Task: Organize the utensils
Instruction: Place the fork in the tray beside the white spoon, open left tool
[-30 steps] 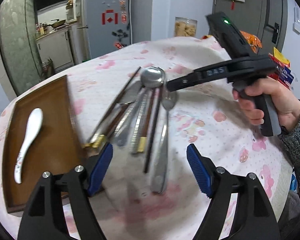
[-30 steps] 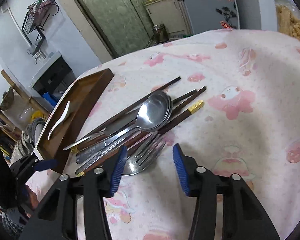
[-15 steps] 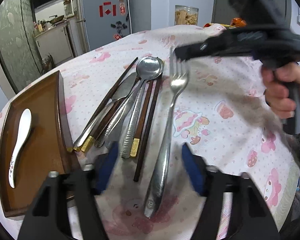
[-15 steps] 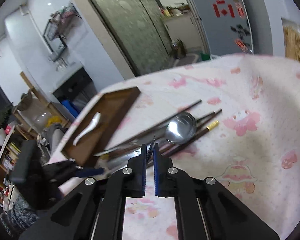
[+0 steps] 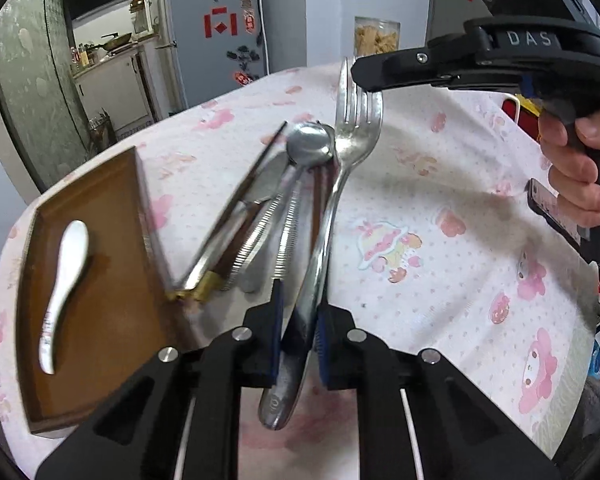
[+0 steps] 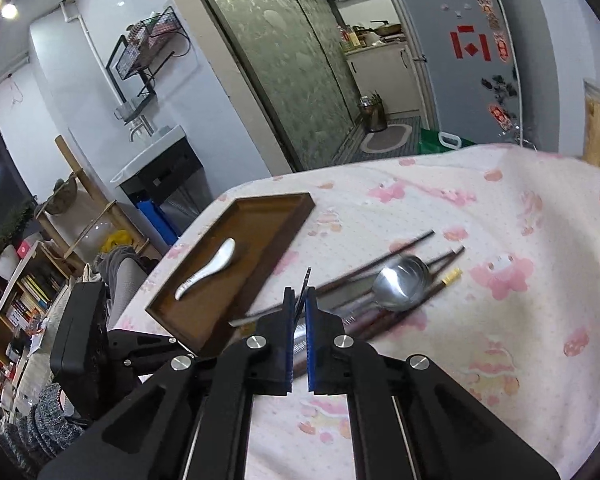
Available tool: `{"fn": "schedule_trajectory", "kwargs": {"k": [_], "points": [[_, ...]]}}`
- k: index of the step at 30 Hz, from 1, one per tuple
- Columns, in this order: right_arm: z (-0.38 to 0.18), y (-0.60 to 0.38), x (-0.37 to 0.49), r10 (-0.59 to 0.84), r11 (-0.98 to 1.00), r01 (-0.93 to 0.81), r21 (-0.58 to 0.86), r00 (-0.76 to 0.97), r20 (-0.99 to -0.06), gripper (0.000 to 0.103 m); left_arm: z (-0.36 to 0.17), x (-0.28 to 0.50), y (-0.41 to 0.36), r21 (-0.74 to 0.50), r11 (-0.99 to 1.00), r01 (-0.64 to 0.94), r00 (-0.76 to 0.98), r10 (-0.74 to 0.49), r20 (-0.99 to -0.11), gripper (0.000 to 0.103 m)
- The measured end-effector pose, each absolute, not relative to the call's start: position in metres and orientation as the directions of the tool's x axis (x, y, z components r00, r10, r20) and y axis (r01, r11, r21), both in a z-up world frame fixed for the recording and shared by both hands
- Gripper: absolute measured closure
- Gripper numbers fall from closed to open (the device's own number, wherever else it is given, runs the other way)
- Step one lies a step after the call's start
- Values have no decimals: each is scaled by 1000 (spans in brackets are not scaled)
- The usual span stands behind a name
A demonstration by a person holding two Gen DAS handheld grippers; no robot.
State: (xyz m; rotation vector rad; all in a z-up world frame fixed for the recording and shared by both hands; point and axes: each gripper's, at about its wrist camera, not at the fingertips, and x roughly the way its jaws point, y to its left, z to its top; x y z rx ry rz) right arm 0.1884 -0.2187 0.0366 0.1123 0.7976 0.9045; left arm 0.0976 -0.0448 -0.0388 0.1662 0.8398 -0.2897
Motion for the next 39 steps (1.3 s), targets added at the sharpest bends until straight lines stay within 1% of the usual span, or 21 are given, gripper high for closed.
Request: {"fn": "schedule_trajectory", "kwargs": {"k": [7, 12, 17, 21, 29, 34, 38, 39], "points": [[51, -172, 195, 769, 594, -688, 418, 331, -548, 98, -19, 96, -6, 84, 961, 262, 657, -113, -745, 87], [47, -127, 213, 787, 563, -698, 443, 288, -546, 98, -17, 105, 34, 106, 975, 195, 657, -50, -752, 87], [30, -81, 233, 772, 557, -704, 441, 243, -587, 98, -32, 116, 66, 104, 985, 135, 633, -5, -774, 87], [14, -59, 241, 757, 560, -702, 439, 219, -616, 97, -44, 118, 77, 113, 987, 110, 616, 22, -788, 87], [-20, -22, 247, 709, 586, -698, 411, 197, -677, 94, -43, 118, 89, 152, 985, 85, 627, 66, -776, 88], [-33, -1, 247, 687, 602, -695, 393, 199, -699, 92, -44, 120, 100, 149, 986, 78, 625, 68, -778, 90], [-36, 7, 244, 669, 618, -695, 368, 218, -711, 88, -44, 122, 104, 156, 985, 67, 622, 81, -779, 90], [-35, 7, 242, 657, 630, -691, 354, 232, -717, 84, -44, 122, 104, 158, 985, 62, 623, 86, -778, 88]]}}
